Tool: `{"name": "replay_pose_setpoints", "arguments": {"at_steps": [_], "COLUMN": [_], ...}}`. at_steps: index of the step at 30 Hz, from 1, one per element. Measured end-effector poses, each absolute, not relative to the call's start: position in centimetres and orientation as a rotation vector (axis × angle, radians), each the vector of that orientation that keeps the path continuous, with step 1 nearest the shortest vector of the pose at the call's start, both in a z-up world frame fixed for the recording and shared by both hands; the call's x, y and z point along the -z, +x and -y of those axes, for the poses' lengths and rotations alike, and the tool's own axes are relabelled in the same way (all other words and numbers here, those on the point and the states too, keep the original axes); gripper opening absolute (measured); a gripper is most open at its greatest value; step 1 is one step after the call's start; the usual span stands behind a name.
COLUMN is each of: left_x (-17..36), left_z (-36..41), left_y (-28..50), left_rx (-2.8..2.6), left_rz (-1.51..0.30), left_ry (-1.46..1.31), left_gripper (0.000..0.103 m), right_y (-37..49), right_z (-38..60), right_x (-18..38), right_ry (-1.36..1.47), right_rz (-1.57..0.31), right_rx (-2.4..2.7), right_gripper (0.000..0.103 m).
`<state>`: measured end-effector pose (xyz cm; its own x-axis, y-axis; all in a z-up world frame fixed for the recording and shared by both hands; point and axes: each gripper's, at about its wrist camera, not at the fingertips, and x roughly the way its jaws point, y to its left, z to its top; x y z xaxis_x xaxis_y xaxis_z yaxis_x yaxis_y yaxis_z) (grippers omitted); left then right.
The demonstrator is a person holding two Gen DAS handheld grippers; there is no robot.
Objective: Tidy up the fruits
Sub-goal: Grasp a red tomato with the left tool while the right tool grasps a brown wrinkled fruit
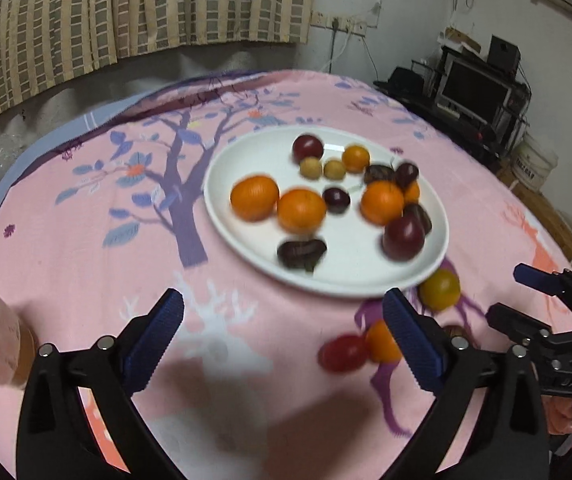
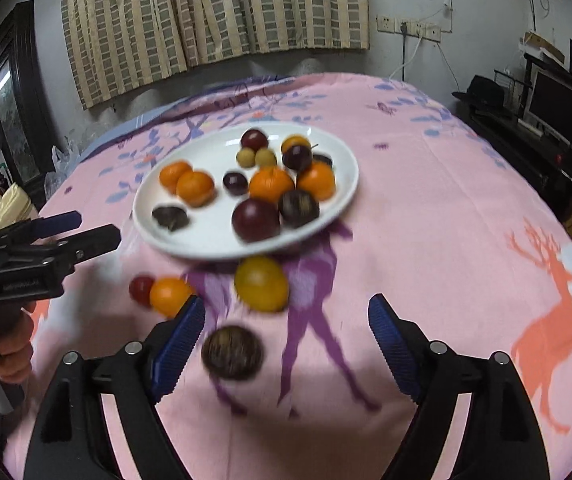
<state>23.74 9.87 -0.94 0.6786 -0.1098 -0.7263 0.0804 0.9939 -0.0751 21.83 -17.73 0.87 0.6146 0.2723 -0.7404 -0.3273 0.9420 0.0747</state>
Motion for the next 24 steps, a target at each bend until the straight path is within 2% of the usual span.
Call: {"name": "replay_pose_setpoints", "arguments": {"at_steps": [5,11,17,19,22,23,24], "left_x": [2.5,1.7,1.4,1.4,1.5,1.6,1.7], "left_z": [-9.9,-10.9,-12.2,-12.5,-12.6,-12.6,-12.5], "left_y": [23.1,22.9,23.1,23.1,23.2,23.3,23.3], "left_rx": [0.115,0.097,0.072,0.071,0.062,0.061,0.063], "left_rz": [-0.833,-0.821,-0.824,-0.827,-0.826,-0.826,-0.827], "left_ry": [0.005,-0.023,-0.061,-0.073,-0.068,-0.064,-0.058], "left_gripper": [0.098,0.098,0.098,0.098,0.098,0.098,0.098], "right_y": [19.6,20.2,21.4,21.6,21.7,21.7,21.6], "right_z": [16.7,15.0,14.1,14.2,14.2,14.1,13.9], "right_x": [0.9,2.1,3.0,3.0,3.1,3.0,3.0], "right_ry": [-0.106,-0.145,-0.151,-0.144,-0.153,-0.168,-0.182], "right_rz": [-0.878,-0.921,-0.979,-0.984,-0.982,-0.978,-0.973], "right_rx": [-0.352,-0.374,-0.393,-0.397,-0.379,-0.365,-0.366], "right_gripper": [0.085,0.083,0.072,0.071,0.061,0.056,0.043]}}
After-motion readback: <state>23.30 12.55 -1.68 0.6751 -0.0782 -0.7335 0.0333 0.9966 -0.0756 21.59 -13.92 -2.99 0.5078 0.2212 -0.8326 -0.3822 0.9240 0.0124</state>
